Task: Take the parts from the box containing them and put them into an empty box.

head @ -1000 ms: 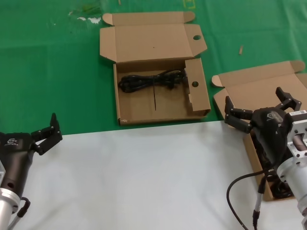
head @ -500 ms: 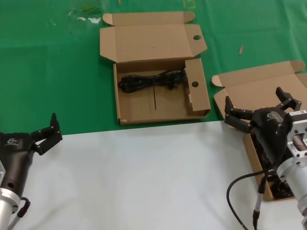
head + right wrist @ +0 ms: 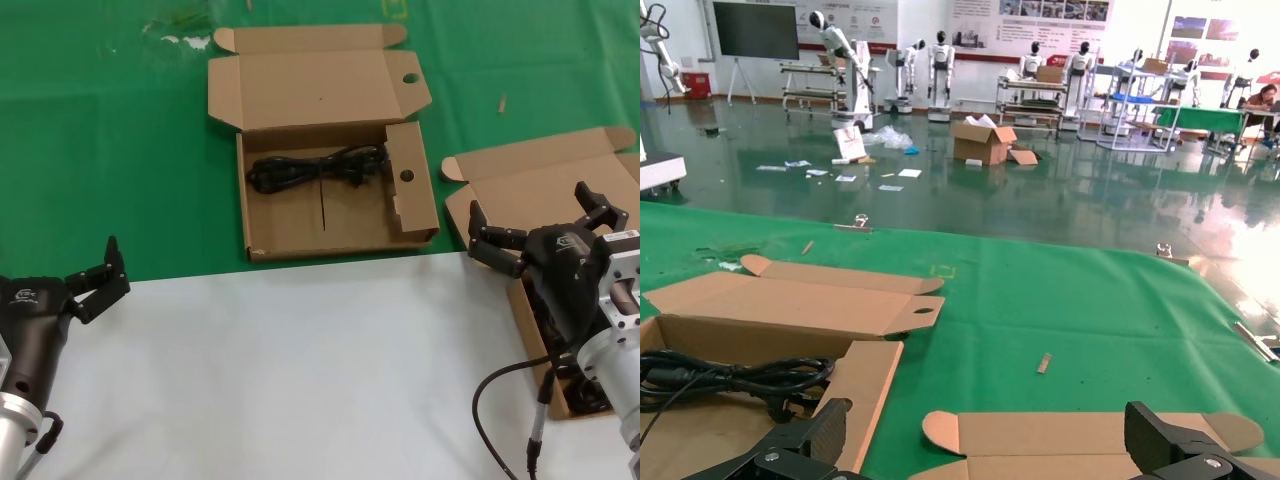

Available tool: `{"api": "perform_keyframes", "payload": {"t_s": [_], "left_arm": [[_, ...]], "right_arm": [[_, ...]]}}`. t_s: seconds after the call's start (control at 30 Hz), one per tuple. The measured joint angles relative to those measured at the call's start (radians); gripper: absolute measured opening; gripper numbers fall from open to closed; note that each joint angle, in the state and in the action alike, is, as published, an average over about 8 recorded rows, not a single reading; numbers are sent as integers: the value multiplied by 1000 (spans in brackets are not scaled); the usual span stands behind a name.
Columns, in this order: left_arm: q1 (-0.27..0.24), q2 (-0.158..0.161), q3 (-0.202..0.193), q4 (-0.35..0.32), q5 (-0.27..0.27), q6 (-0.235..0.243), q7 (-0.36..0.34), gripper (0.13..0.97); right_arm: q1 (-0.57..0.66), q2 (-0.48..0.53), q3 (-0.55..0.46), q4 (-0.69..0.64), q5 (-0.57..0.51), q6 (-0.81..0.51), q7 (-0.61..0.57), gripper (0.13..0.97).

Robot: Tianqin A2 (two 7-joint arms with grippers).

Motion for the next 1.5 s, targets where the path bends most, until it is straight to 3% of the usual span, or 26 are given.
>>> {"api": "perform_keyframes", "payload": {"t_s": [1.5], "left_arm": [[0, 0, 0, 0, 0, 0, 0, 966]], "right_arm": [[0, 0, 0, 0, 0, 0, 0, 966]]}}
